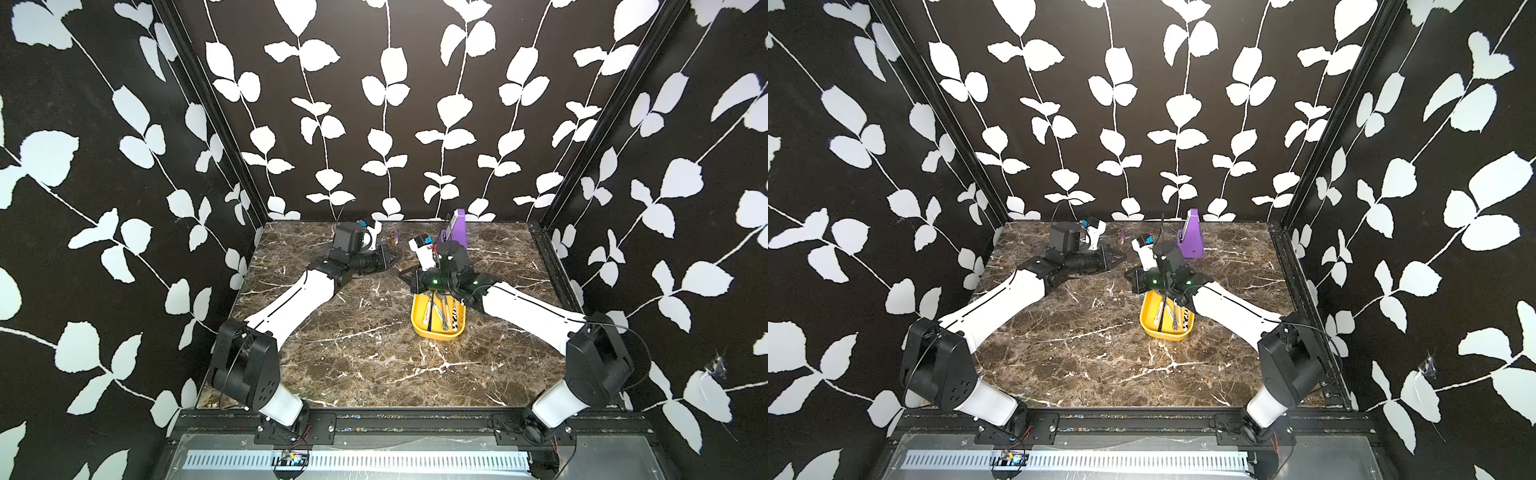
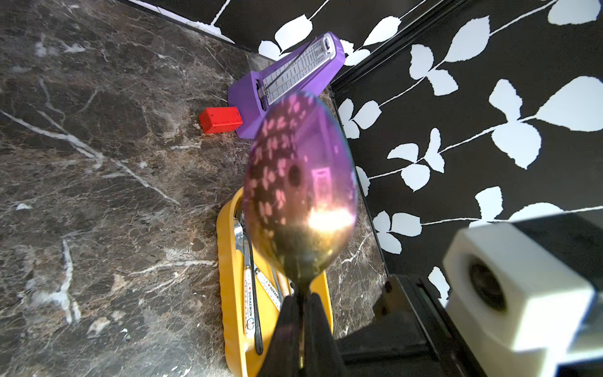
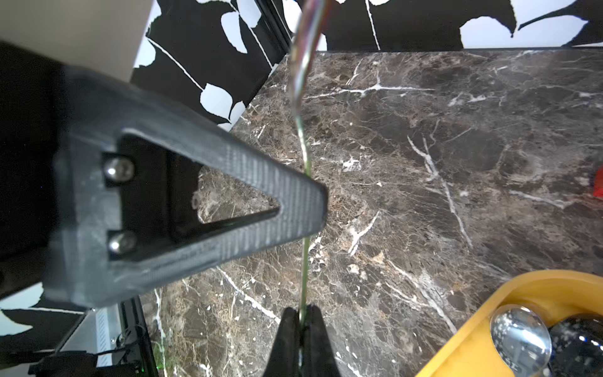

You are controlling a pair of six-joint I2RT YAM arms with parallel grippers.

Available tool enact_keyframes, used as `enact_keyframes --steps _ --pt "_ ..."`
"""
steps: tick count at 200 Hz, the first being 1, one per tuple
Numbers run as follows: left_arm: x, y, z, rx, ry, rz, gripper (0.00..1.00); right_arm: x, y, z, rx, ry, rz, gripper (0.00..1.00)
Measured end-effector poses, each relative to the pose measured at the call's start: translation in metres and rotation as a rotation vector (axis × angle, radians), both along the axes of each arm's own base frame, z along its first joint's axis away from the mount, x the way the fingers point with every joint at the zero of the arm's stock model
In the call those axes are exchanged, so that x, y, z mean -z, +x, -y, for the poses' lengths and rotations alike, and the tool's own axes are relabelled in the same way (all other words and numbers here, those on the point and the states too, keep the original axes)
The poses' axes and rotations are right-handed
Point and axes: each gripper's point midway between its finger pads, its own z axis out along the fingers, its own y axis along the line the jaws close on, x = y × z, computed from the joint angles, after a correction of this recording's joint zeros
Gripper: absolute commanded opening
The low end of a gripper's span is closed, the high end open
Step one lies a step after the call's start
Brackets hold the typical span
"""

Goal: Put the spoon into the storage box
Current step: Pick up the spoon from the center of the board, then place the spoon in the storage box.

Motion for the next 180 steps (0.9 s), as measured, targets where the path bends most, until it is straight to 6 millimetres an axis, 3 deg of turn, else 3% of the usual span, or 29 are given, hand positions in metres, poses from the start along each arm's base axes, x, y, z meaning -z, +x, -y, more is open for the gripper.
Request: enact_keyframes --steps 7,12,22,31,50,80,131,180 --pt "0.0 0.0 0.0 0.0 0.0 0.0 0.0 0.0 0.0 0.0 0.002 -0.002 0.001 0.0" --pt "0.0 0.0 0.0 0.0 -0.001 0.0 0.07 0.0 0.0 0.0 0.003 -0.003 0.001 0.0" --pt "0.001 0.0 0.0 0.0 0.0 0.0 0.38 0.001 0.0 0.001 0.002 -0.008 0.001 0.0" --pt "0.001 0.0 0.0 -0.002 0.002 0.001 0.56 0.004 -0.001 0.002 0.001 -0.021 0.0 0.0" --pt "0.005 0.002 -0.004 -0.023 0.026 -0.002 0.71 0.015 -0.002 0.009 0.022 -0.075 -0.025 0.0" --pt "0.019 0.002 -0.034 -0.137 0.159 -0.023 0.72 0.03 0.003 0.036 0.104 -0.217 -0.076 0.0" --pt "0.029 -0.001 -0.096 -0.318 0.36 -0.029 0.72 0.027 0.014 0.1 0.297 -0.529 -0.12 0.0" --pt "0.055 -0.015 -0.117 -0.344 0.477 -0.066 0.72 0.076 -0.013 0.139 0.346 -0.807 -0.307 0.0"
